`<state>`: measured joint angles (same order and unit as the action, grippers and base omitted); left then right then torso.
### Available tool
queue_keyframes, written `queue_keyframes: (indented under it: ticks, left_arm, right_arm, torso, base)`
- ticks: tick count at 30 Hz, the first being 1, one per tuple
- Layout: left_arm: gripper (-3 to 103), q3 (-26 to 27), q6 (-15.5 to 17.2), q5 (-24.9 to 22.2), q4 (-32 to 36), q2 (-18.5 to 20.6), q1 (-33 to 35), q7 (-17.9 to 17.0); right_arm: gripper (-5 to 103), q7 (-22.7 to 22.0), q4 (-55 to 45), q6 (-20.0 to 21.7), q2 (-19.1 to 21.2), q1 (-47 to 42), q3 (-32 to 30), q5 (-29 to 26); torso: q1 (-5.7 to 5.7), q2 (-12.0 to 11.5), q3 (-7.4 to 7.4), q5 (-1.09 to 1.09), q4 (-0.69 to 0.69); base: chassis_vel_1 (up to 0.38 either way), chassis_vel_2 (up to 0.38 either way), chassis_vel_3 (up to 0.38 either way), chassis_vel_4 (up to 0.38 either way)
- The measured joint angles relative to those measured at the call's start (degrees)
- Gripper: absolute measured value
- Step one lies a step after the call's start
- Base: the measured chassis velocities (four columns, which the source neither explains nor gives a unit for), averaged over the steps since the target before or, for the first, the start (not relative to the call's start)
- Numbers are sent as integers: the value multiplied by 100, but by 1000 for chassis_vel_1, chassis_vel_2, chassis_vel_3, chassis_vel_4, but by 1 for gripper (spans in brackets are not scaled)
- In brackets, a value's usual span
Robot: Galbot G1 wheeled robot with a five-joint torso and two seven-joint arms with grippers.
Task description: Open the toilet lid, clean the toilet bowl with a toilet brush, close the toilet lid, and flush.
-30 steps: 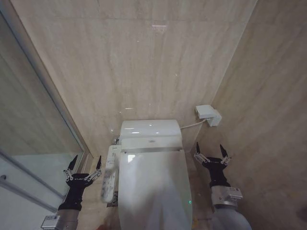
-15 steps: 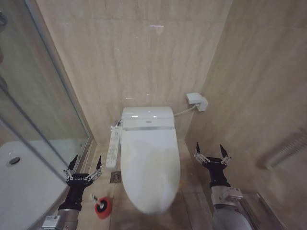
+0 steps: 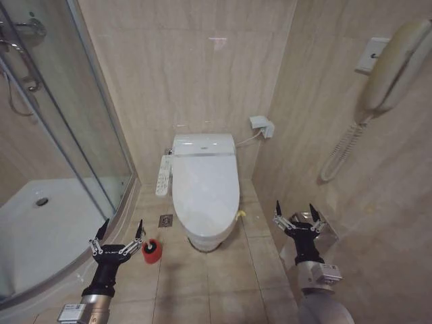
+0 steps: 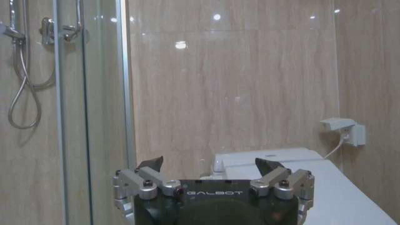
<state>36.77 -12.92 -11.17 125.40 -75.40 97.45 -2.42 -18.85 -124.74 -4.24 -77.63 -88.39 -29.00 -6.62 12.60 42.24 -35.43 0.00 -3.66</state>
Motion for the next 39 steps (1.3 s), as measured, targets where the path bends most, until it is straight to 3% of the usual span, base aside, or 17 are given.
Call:
queue_keyframes:
  ticks: [14,29,39]
  left_arm:
    - [99,0,0,0,0,0,-5,0]
    - [99,1,0,0,0,0,-1,0]
    - [99,0,0,0,0,0,-4,0]
  right_arm:
    - [100,0,0,0,0,12,0,0]
    - [100,0,0,0,0,0,0,0]
    - [100,0,0,0,0,11,0,0]
  torso:
    - [10,-5,-4,0,0]
    - [-1,1,1,0,-1]
    - [10,-4,-4,0,0]
  base:
    - [-3,7,-7,-7]
    - [171,-173,-180,154]
    - [-8,-3,-3,2]
